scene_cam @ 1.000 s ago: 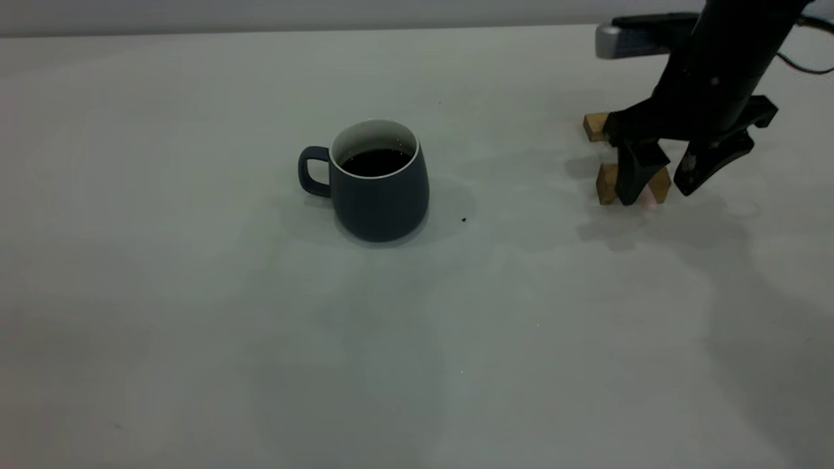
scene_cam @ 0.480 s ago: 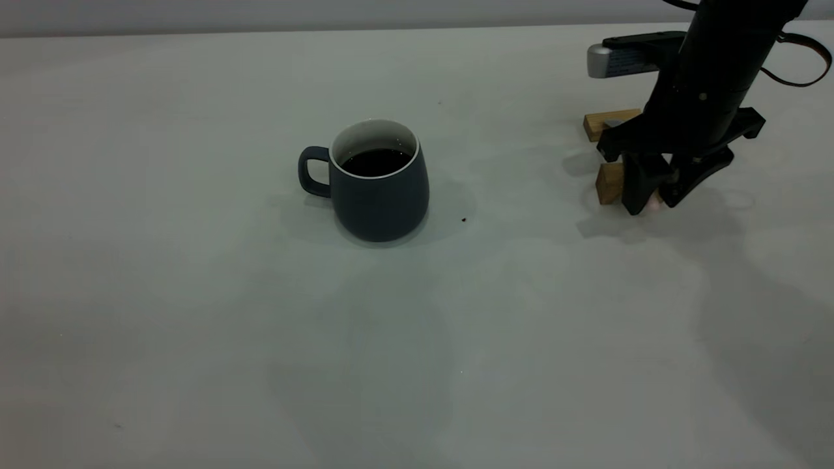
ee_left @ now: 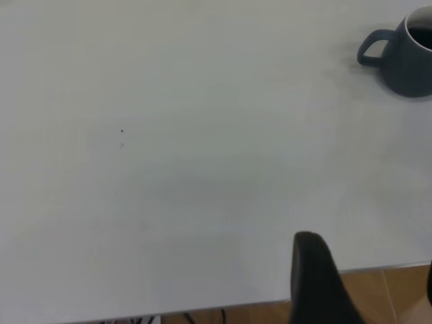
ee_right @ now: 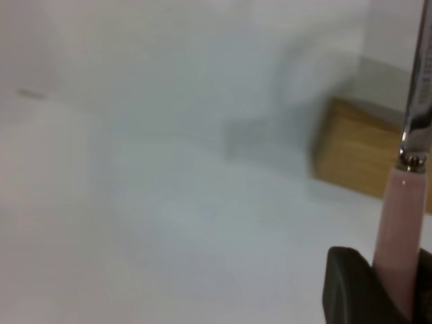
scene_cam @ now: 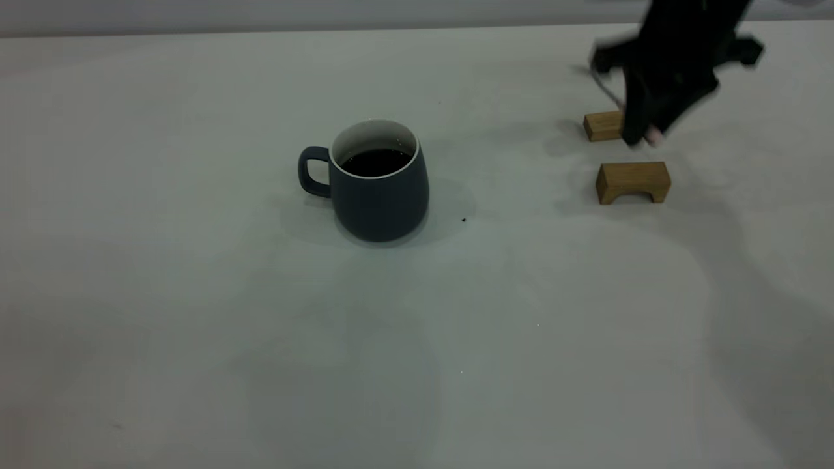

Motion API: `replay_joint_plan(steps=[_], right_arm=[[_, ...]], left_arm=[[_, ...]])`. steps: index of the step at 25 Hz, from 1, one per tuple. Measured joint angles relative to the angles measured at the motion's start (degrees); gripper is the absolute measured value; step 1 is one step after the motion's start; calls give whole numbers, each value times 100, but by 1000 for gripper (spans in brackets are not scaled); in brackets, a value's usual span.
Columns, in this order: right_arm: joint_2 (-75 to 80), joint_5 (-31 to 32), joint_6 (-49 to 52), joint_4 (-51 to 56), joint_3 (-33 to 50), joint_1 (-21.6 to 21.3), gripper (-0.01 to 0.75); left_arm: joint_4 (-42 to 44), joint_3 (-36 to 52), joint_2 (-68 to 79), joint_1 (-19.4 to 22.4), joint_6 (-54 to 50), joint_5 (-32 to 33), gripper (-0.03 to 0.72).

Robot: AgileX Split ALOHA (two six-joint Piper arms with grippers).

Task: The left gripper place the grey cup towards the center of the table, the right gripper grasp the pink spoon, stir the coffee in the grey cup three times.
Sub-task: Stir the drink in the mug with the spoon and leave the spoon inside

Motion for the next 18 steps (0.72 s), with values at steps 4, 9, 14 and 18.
replay_joint_plan(steps=[4,9,14,18], right_arm=[[-235,986,6,1539,-359,69,136],[-250,1904,156,3889,-386,208,136],[-250,1946,1013,5283,-388,368,136],[-250,1941,2603,5454,-388,595,136]], left_arm=[[0,0,0,0,0,0,461],[0,0,0,0,0,0,461],[0,0,0,0,0,0,461],[0,0,0,0,0,0,461]])
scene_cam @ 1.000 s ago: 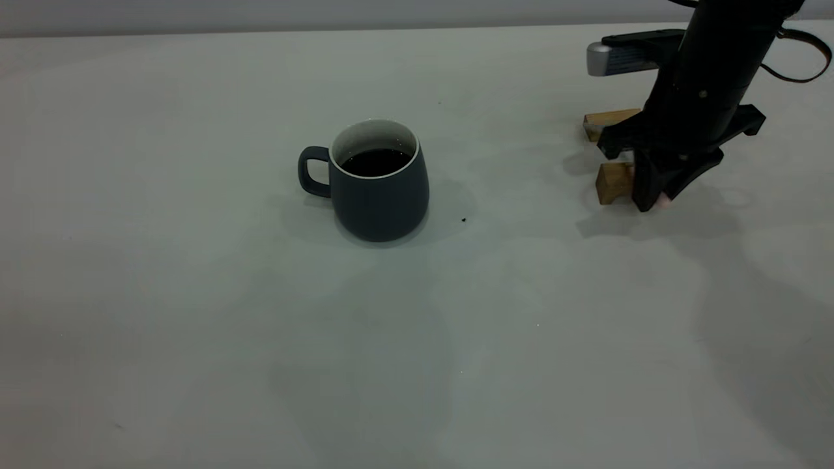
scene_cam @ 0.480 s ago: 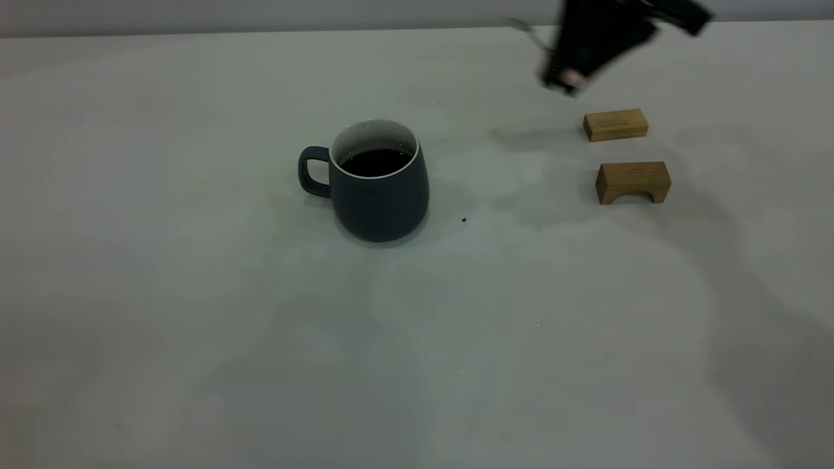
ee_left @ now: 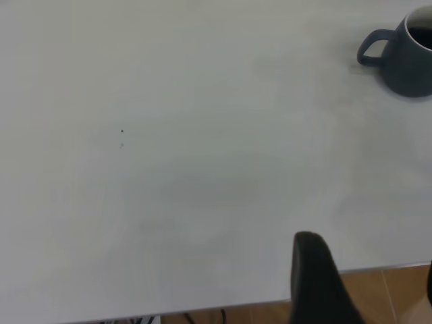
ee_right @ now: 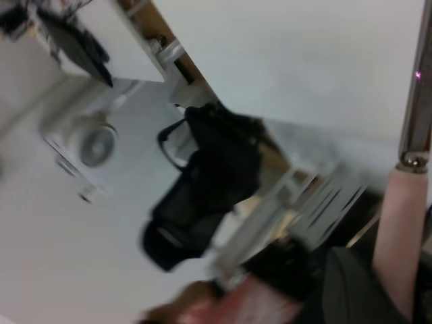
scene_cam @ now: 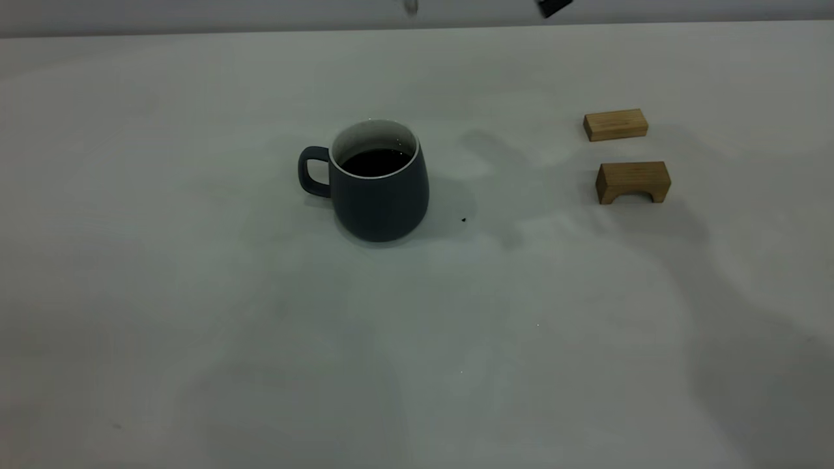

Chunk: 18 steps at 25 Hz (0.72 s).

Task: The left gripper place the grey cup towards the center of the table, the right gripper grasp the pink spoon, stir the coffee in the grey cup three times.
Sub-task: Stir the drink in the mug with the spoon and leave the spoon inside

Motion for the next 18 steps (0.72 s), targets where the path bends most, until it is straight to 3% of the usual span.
replay_joint_plan(steps=[4,7,18], right_arm=[[0,-71,1581,43,0,296,136],[0,-188,2171,147,0,420,136],[850,-131,2143,1255,0,460,136]], left_arm=[[0,0,0,0,0,0,461],[0,0,0,0,0,0,461],[0,0,0,0,0,0,461]])
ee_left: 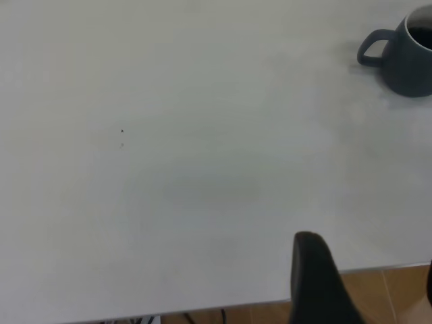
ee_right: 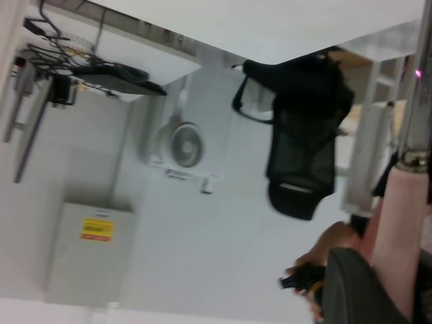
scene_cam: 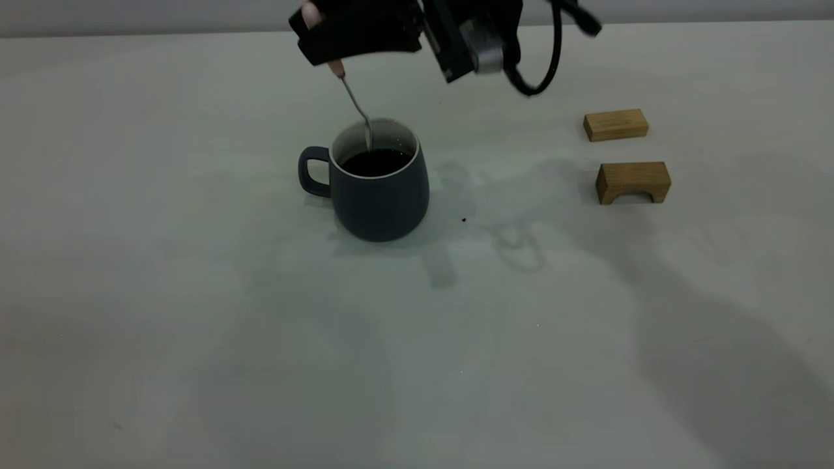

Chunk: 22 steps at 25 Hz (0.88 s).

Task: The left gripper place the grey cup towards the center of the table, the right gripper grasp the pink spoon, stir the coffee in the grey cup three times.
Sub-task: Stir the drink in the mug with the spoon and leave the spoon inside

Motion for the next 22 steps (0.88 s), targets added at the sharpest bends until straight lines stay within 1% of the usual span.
replay_joint_plan(steps=[7,10,14,19,22], right_arm=[[533,-229,-538,922,-4,-53,136],[761,-436,-880,1254,-18,-119,136],[1028,-461,-1034,1722,-25,-208,136],[1172,-658,-1047,1805,-25,-215,136],[1221,-674,-1021,1725,-25,-356,136]], left_arm=[[0,0,0,0,0,0,461],[0,0,0,0,0,0,461],[0,0,0,0,0,0,461],[0,0,0,0,0,0,461],[0,0,0,0,0,0,461]])
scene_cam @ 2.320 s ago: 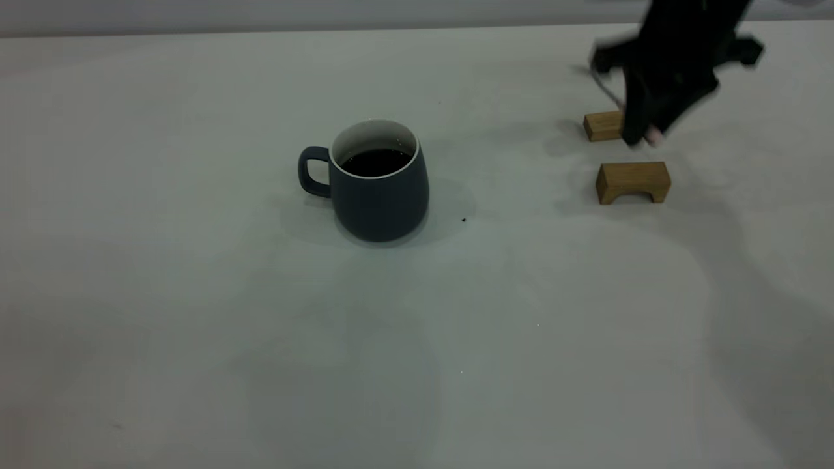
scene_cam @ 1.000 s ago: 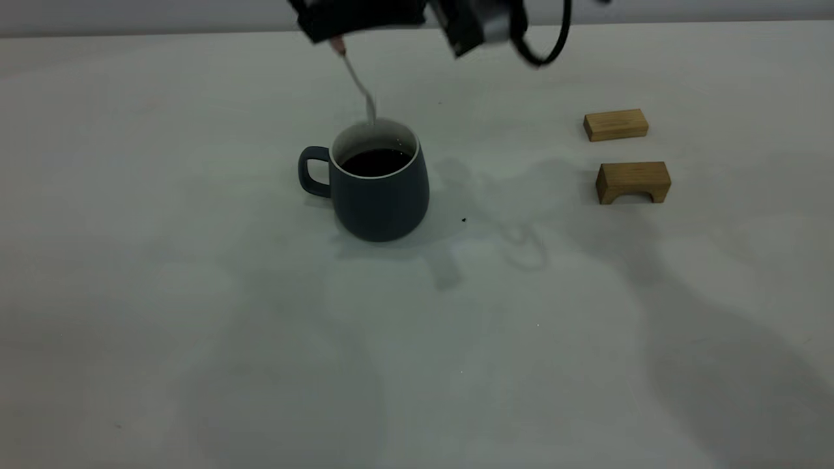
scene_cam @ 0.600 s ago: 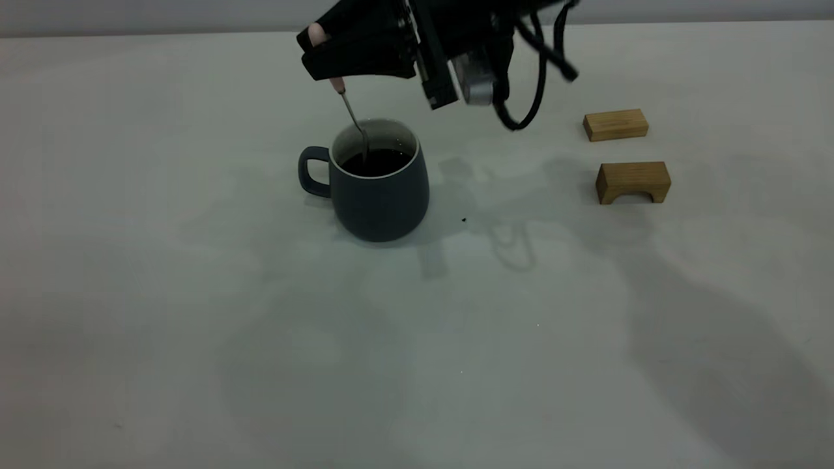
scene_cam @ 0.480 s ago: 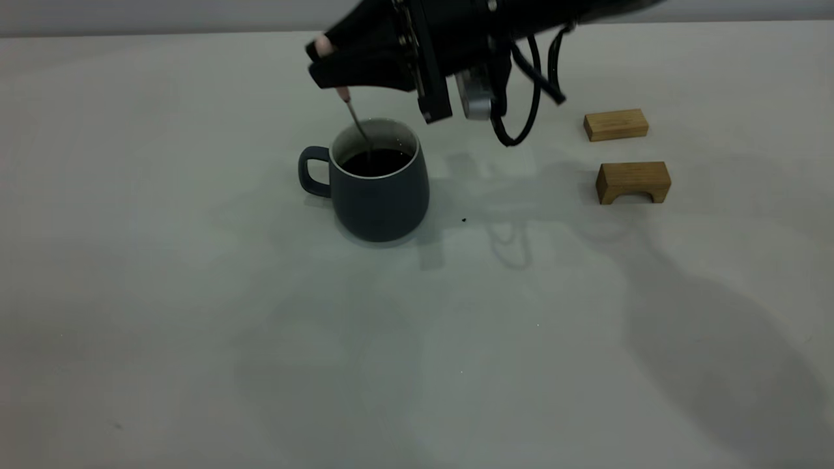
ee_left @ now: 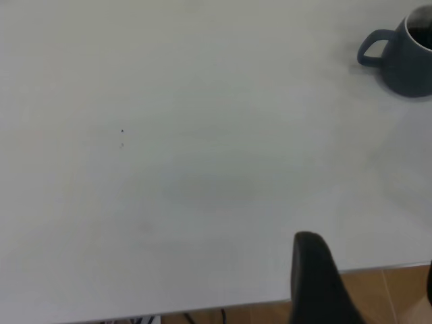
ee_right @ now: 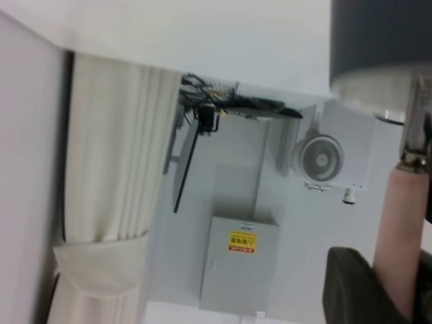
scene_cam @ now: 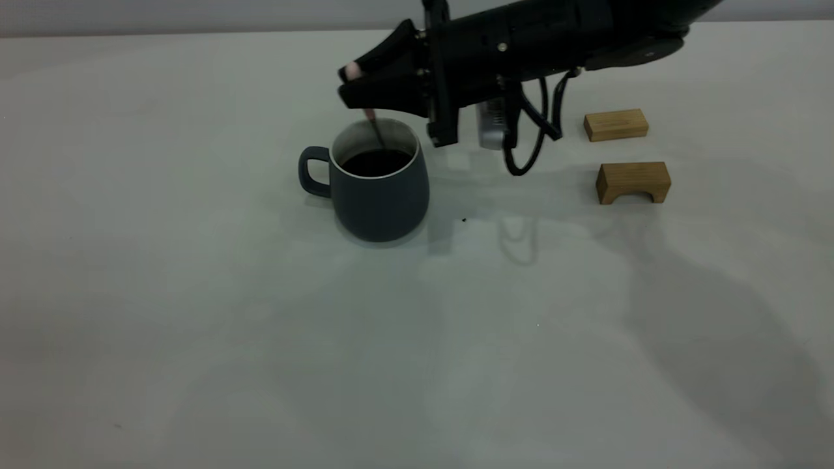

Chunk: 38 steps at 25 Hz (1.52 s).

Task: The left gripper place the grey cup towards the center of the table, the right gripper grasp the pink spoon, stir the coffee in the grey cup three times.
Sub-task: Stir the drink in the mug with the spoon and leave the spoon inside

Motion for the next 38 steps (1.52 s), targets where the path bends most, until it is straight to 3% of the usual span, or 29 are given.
replay_joint_plan(steps=[5,11,22,32,38], right_arm=[[7,234,783,-348,-7,-198,136],[11,526,1473,-485,-7,-80,136],[11,367,217,22,-7,129,136],[11,604,1203,-868,-7,-93,136],[28,604,242,-18,-7,87,136]], left_arm=[[0,0,0,0,0,0,461],[0,0,0,0,0,0,461],[0,0,0,0,0,0,461],[0,0,0,0,0,0,461],[0,0,0,0,0,0,461]])
